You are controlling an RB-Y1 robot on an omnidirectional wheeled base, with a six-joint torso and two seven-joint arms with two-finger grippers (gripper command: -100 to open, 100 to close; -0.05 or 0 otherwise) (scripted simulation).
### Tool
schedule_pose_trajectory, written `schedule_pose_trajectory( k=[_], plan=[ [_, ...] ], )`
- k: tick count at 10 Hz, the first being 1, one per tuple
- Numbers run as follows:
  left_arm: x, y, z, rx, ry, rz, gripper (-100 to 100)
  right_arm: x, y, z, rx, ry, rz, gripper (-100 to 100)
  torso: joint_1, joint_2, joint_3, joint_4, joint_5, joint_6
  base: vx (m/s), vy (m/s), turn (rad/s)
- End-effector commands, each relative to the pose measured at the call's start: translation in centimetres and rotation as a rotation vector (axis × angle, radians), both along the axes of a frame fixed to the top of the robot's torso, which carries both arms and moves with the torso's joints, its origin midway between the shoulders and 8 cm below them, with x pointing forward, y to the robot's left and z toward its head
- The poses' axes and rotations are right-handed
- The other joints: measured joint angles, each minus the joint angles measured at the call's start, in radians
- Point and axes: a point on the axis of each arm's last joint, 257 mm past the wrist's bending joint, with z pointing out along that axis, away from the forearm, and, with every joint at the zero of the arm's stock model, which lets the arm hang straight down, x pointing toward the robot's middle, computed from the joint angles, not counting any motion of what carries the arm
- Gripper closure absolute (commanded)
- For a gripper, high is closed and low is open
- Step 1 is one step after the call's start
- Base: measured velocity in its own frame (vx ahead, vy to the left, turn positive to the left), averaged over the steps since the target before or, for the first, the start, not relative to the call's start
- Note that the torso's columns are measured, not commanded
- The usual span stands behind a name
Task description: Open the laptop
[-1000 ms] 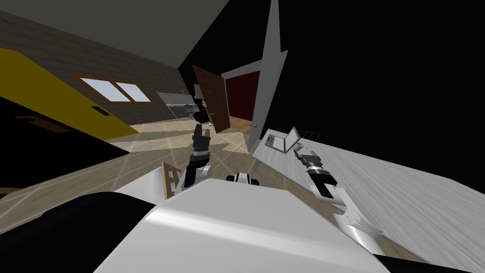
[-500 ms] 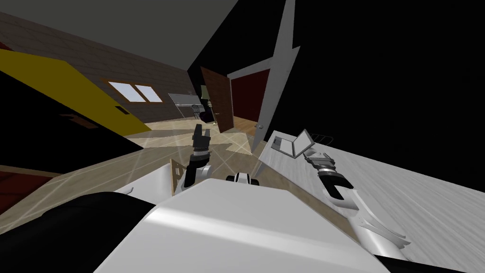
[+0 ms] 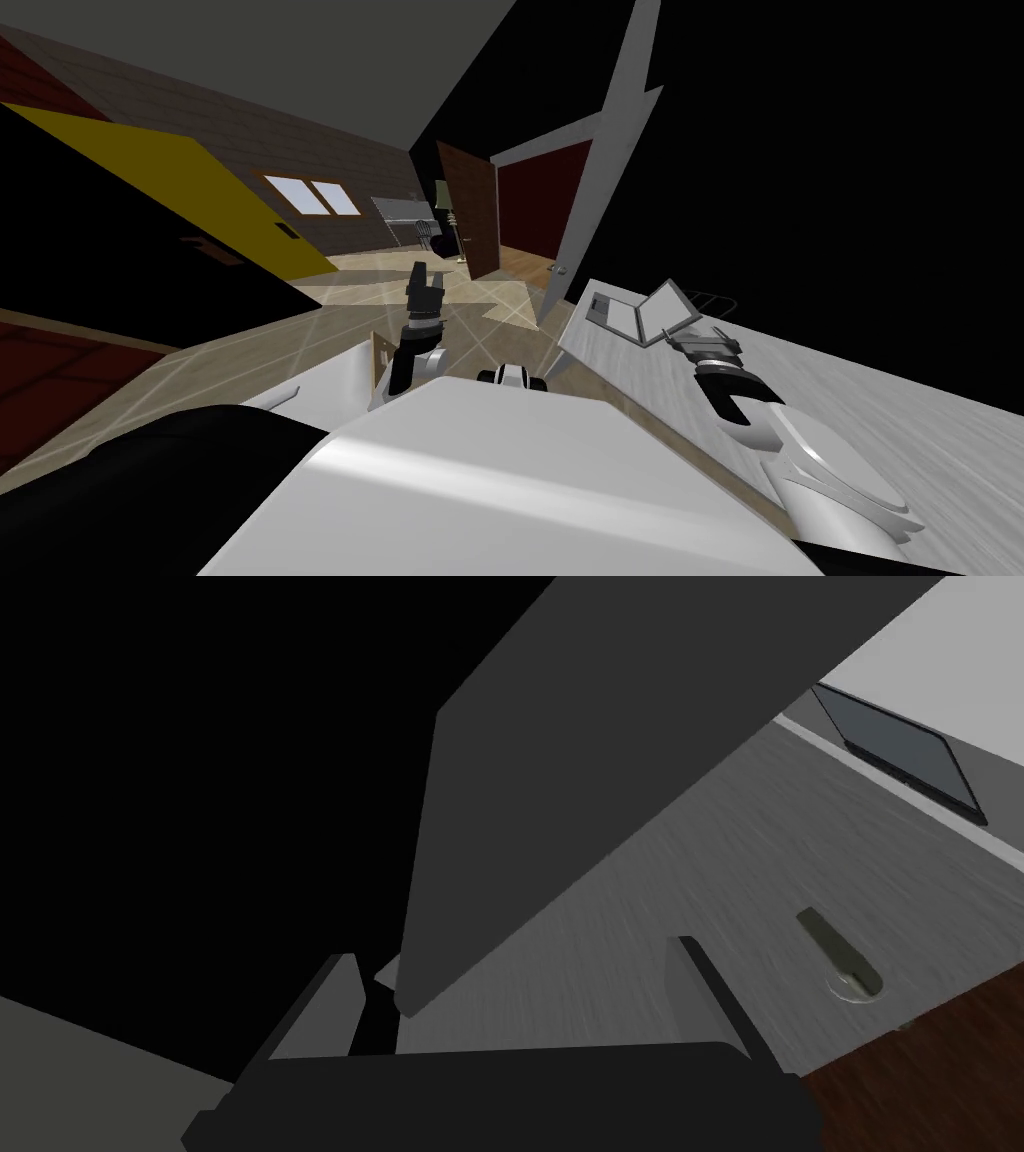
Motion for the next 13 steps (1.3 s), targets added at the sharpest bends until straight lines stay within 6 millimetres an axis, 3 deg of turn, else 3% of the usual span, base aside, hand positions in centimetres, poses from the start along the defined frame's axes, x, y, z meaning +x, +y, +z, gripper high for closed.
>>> schedule_pose_trajectory(
  k=[1,5,6,13],
  plan=[
    [0.0,0.0,0.0,0.000,0.000,0.000,0,-1.1,-3.2,1.1,-0.100,0.052,-0.067,-100,0.000,0.000,0.000,0.000,0.000,0.000,0.040,0.048,0.109],
    [0.0,0.0,0.0,0.000,0.000,0.000,0,-1.3,-3.9,1.5,-0.105,0.054,-0.073,-100,-0.002,-0.004,-0.002,-0.001,-0.001,0.000,0.059,0.007,0.032],
    [0.0,0.0,0.0,0.000,0.000,0.000,0,-1.3,-4.0,1.6,-0.105,0.053,-0.073,100,-0.001,-0.002,-0.001,-0.001,-0.001,0.000,0.010,-0.009,-0.023],
    [0.0,0.0,0.0,0.000,0.000,0.000,0,-3.1,-3.9,0.9,-0.362,0.233,-0.079,100,-0.004,-0.001,-0.001,-0.002,-0.003,0.001,0.070,0.071,0.016]
  ],
)
